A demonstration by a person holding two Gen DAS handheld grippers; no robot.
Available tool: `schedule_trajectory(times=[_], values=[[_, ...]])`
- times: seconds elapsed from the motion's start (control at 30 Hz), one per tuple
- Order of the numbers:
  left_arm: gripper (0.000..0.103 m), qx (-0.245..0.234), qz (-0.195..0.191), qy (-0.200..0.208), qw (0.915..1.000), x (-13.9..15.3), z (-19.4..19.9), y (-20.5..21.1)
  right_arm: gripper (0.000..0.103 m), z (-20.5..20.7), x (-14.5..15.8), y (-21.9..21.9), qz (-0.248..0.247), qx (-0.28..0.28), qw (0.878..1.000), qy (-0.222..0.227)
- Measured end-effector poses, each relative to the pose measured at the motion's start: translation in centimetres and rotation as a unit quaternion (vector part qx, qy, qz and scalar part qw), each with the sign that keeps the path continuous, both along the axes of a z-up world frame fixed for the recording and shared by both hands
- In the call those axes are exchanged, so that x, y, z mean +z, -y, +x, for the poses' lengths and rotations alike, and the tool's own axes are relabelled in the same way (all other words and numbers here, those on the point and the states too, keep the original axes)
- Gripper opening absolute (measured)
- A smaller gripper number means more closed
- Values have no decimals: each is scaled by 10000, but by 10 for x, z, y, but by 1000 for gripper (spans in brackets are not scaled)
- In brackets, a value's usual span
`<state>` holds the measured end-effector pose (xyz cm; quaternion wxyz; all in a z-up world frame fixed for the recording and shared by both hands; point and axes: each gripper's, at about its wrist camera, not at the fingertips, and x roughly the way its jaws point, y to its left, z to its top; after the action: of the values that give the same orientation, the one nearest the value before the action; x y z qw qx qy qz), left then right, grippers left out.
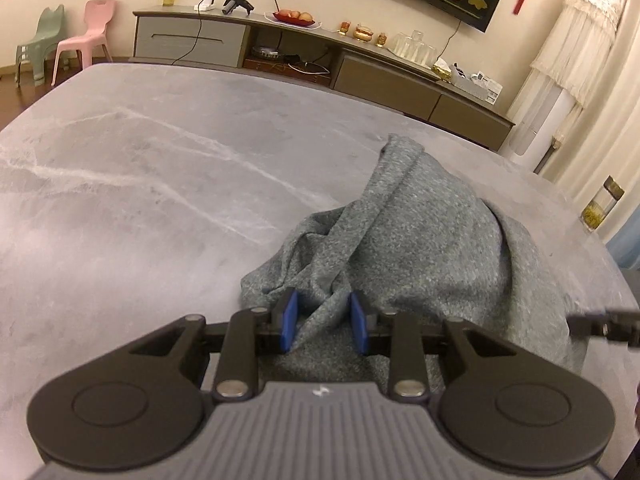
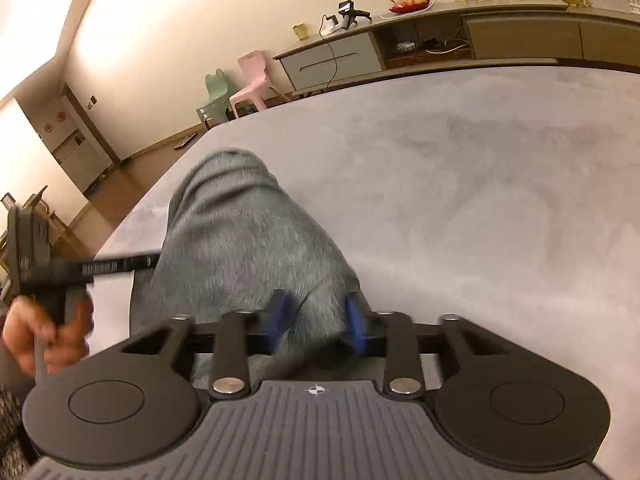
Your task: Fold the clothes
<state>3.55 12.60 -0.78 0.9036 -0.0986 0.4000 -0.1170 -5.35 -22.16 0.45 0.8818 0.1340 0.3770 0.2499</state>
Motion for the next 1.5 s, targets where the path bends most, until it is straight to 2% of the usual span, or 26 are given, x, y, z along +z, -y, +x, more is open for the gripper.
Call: schedule_trajectory(times=[0.13, 0.23, 0.27, 0.3, 0.37, 0.4, 0.43, 0.47, 0.5, 0.53, 0.6, 0.63, 0.77, 0.83, 0.97, 1.03, 1.07, 1.13, 1.17, 1.2, 1.23, 1.27, 1.3, 1.37, 1.43, 1.5], values=[[28, -47, 39, 378, 9993, 37, -11, 0, 6, -20, -3, 7, -12, -132, 9999, 92], [42, -390, 101, 920, 9949, 84, -11, 9, 8, -21, 1, -5, 15, -223, 9993, 298], [47, -460, 239, 1047, 9932, 95, -5, 14, 17, -18, 3, -9, 74, -287, 9989, 370], [55, -526, 447, 1129, 9912, 104, 5, 22, 43, -12, 6, -10, 147, -358, 9983, 436], [64, -831, 846, 923, 9886, 105, 39, 44, 80, -6, 2, -9, 195, -444, 9971, 591], [65, -983, 1029, 728, 9871, 99, 59, 57, 81, 2, -2, -13, 168, -404, 9975, 552], [64, -1066, 1196, 538, 9856, 88, 75, 69, 79, 11, -6, -17, 139, -340, 9982, 469], [64, -1131, 1366, 381, 9834, 74, 89, 78, 60, 19, -12, -22, 120, -272, 9988, 389], [53, -1195, 1535, 224, 9807, 60, 103, 87, 37, 25, -19, -27, 105, -203, 9993, 310], [9, -1258, 1703, 66, 9773, 46, 117, 96, 36, 32, -25, -31, 90, -134, 9996, 231], [7, -1111, 1532, -76, 9819, 34, 129, 91, 22, 27, -24, -26, 164, -154, 9994, 256], [6, -958, 1248, -19, 9875, 37, 127, 78, 6, 22, -24, -18, 230, -220, 9991, 264], [5, -528, -182, -107, 9984, 47, 112, 29, 4, 2, -28, -2, 384, -292, 9987, 181], [5, -368, -522, -197, 9978, 48, 107, 15, 4, -5, -27, 0, 490, -276, 9983, 171], [7, -322, -286, -153, 9990, 51, 101, 17, 5, -7, -15, -4, 520, -407, 9973, 314], [24, -432, 111, 38, 9990, 60, 97, 27, 8, -5, -1, -9, 362, -408, 9974, 465], [34, -521, 280, 155, 9981, 64, 97, 33, 14, -3, 6, -12, 264, -383, 9974, 558], [74, -827, 524, 193, 9950, 64, 100, 49, 43, 8, 14, -18, 179, -435, 9968, 649], [78, -994, 647, 180, 9928, 62, 102, 58, 59, 18, 16, -22, 129, -424, 9969, 644], [77, -1161, 770, 167, 9901, 61, 104, 67, 60, 27, 14, -29, 105, -337, 9977, 585], [50, -1317, 995, 145, 9862, 56, 105, 77, 60, 38, 10, -39, 97, -181, 9988, 450], [20, -1458, 1376, 110, 9796, 45, 105, 87, 49, 47, 3, -53, -3, 45, 9996, 289], [0, -1487, 1698, 132, 9741, 38, 105, 92, 18, 52, -6, -67, -306, 235, 9990, 245], [0, -969, 1632, 158, 9817, 35, 111, 61, 7, 47, -18, -73, -921, 268, 9948, 330], [0, -518, 1083, 16, 9928, 35, 116, 18, 0, 40, -20, -54, -732, 84, 9972, 130], [0, -227, 1006, -63, 9946, 32, 114, -5, 0, 33, -22, -48, -763, 7, 9971, 39]])
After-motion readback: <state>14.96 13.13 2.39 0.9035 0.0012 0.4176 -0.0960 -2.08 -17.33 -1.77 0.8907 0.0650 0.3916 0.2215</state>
